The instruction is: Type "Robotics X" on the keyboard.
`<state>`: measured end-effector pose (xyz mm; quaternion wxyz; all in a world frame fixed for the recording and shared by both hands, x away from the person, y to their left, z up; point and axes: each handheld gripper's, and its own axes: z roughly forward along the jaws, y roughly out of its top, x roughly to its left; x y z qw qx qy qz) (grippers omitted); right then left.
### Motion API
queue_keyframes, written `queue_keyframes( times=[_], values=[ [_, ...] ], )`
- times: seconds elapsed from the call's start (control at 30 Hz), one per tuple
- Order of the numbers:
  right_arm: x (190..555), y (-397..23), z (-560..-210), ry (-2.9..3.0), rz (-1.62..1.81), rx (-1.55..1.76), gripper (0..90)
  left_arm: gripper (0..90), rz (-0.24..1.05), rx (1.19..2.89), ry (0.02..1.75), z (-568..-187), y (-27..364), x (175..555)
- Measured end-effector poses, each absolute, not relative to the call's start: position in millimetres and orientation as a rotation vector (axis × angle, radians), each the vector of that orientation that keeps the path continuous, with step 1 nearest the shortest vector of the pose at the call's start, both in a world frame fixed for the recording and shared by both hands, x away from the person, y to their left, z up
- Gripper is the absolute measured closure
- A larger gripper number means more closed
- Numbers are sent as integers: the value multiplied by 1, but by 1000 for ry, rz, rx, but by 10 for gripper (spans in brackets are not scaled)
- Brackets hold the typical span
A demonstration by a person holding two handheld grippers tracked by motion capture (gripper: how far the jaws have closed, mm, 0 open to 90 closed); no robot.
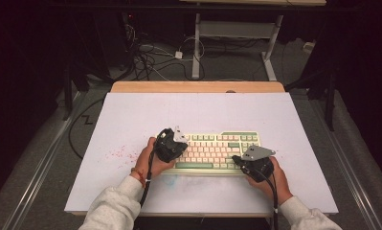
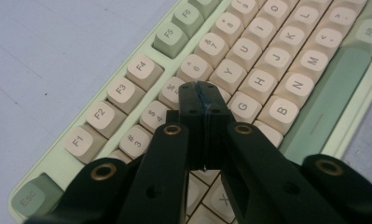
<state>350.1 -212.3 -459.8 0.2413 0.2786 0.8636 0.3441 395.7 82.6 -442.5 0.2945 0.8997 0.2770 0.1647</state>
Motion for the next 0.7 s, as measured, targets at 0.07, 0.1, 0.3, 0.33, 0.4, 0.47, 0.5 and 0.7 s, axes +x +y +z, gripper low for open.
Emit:
queue_keyframes(
  times=[0.07, 0.1, 0.3, 0.33, 0.4, 0.47, 0.5, 0.7],
  values=[
    [350, -212, -460, 2362, 941, 761, 900, 866, 439, 2396, 741, -443, 82, 396],
    [350, -212, -460, 2363, 941, 760, 900, 866, 438, 2400, 741, -444, 82, 397],
    [350, -212, -459, 2364, 933, 758, 900, 870, 446, 2424, 742, -448, 79, 398],
    [350, -212, -459, 2366, 930, 760, 900, 871, 446, 2424, 742, -448, 79, 398],
    [350, -212, -459, 2364, 929, 757, 900, 871, 478, 2436, 728, -448, 75, 396],
    [349, -212, -459, 2359, 931, 769, 900, 848, 478, 2411, 723, -445, 77, 394],
    [349, -212, -459, 2355, 926, 764, 900, 848, 480, 2396, 724, -443, 79, 393],
    [345, -215, -450, 2332, 968, 760, 900, 821, 510, 2353, 704, -433, 86, 389]
  ],
)
